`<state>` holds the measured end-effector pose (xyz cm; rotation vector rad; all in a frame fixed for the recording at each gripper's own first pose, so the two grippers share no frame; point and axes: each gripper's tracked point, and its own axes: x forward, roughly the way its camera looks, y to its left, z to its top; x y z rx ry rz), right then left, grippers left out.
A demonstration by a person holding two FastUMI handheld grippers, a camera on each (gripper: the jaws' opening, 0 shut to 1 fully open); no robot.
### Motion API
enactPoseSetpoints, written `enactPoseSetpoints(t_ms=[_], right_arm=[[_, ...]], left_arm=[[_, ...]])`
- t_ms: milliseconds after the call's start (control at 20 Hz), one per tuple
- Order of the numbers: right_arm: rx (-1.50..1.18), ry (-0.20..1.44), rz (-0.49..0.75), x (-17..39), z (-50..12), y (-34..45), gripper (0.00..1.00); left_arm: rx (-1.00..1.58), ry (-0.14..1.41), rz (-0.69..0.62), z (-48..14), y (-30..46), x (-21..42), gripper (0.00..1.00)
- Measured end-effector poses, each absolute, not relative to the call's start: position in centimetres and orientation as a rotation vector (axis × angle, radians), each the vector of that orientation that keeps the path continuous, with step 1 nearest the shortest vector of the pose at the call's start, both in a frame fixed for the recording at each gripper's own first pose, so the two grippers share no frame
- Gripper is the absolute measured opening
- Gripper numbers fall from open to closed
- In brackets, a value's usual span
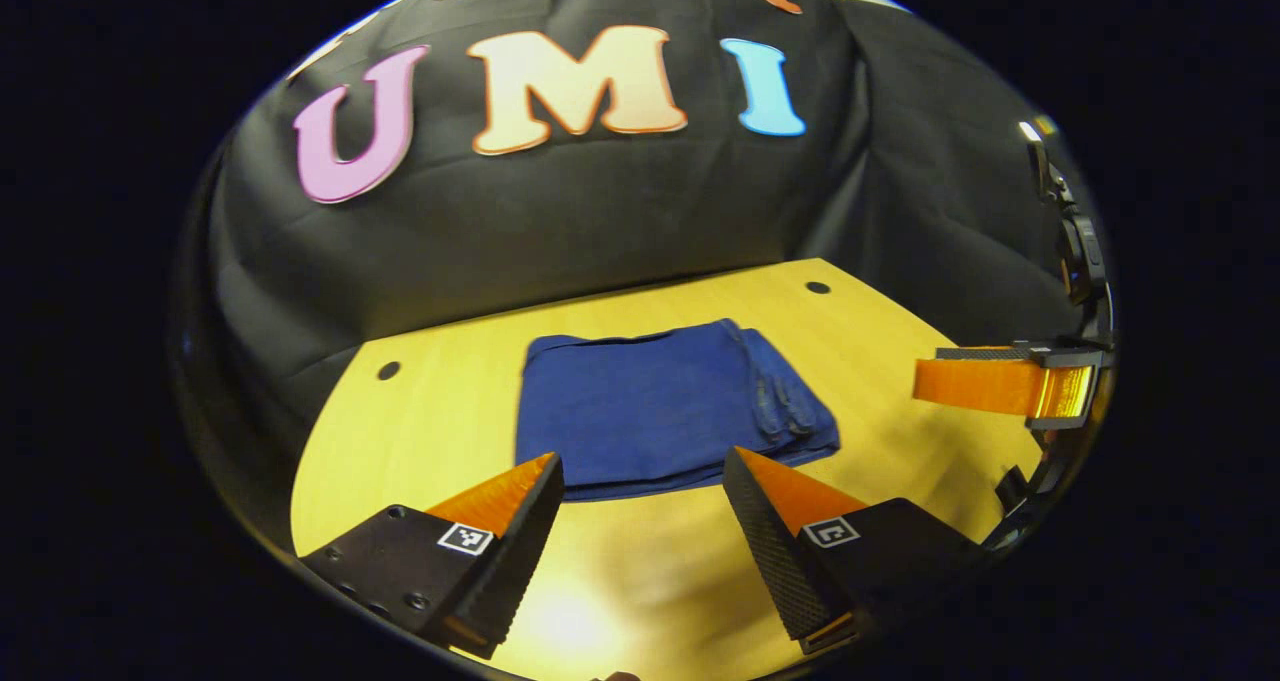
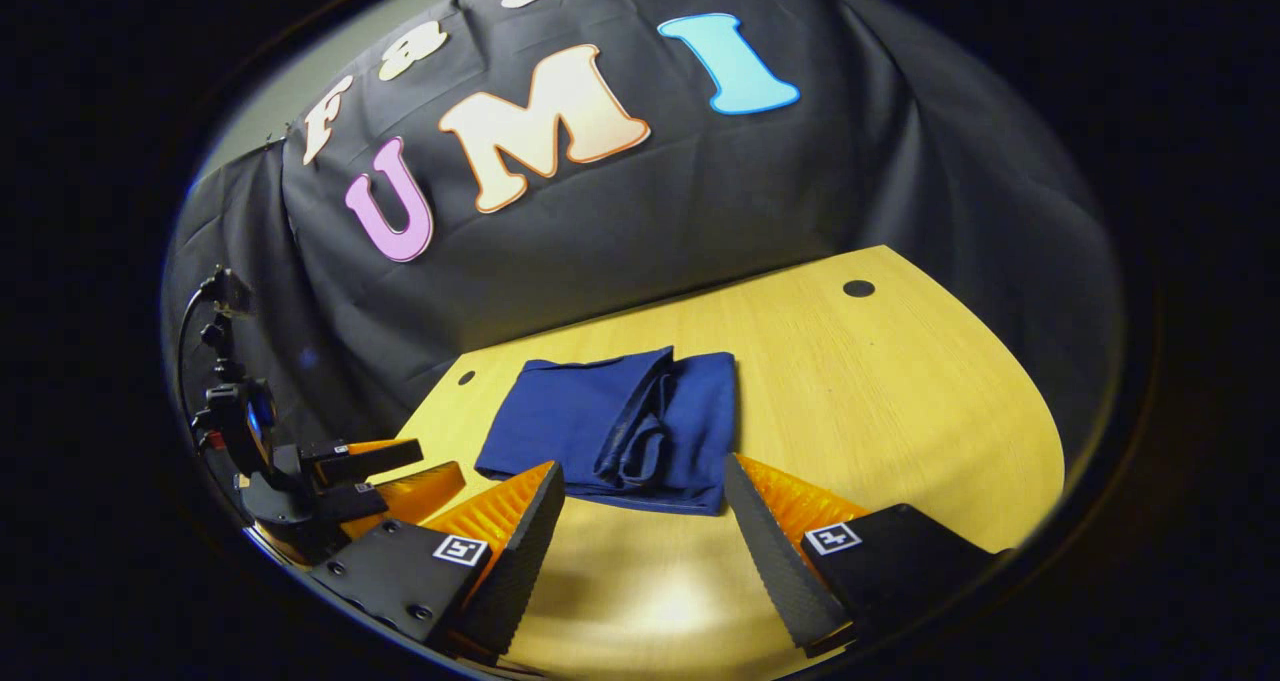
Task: Grasp the waist and the cuffs of the jeans and fold them to make the two legs overlap; first hold the waist and fold one-third of the jeans toward the cuffs, then hold the cuffs and fold the remaining one-third in the same direction to finish folding.
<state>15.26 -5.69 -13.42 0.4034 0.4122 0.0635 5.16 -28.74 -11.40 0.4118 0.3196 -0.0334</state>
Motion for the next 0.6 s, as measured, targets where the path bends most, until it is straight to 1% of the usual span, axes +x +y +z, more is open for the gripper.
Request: enactPoseSetpoints(t_ms=[150, 300, 450, 500, 550, 600], right_arm=[[0.401, 0.4, 0.053, 14.6, -12.6, -3.9, 0.99], [0.39, 0.407, 0.034, 13.9, -12.5, -2.8, 0.99], [0.383, 0.407, 0.024, 13.1, -12.1, -1.7, 0.99], [0.378, 0.404, 0.013, 13.0, -12.0, -1.6, 0.94], [0.376, 0.4, 0.004, 12.7, -11.9, -1.4, 0.99], [0.376, 0.395, -0.006, 12.5, -11.7, -1.3, 0.99]], left_arm=[[0.357, 0.305, 0.005, -10.4, -25.9, 3.5, 0.96], [0.308, 0.319, 0.007, -11.1, -24.1, 2.2, 0.96], [0.301, 0.369, -0.057, -12.4, -23.8, 0.8, 0.94], [0.309, 0.379, -0.08, -12.5, -23.9, 0.9, 0.94], [0.322, 0.378, -0.096, -12.3, -23.9, 1.0, 0.95], [0.333, 0.373, -0.109, -12.1, -24.0, 1.3, 0.94]])
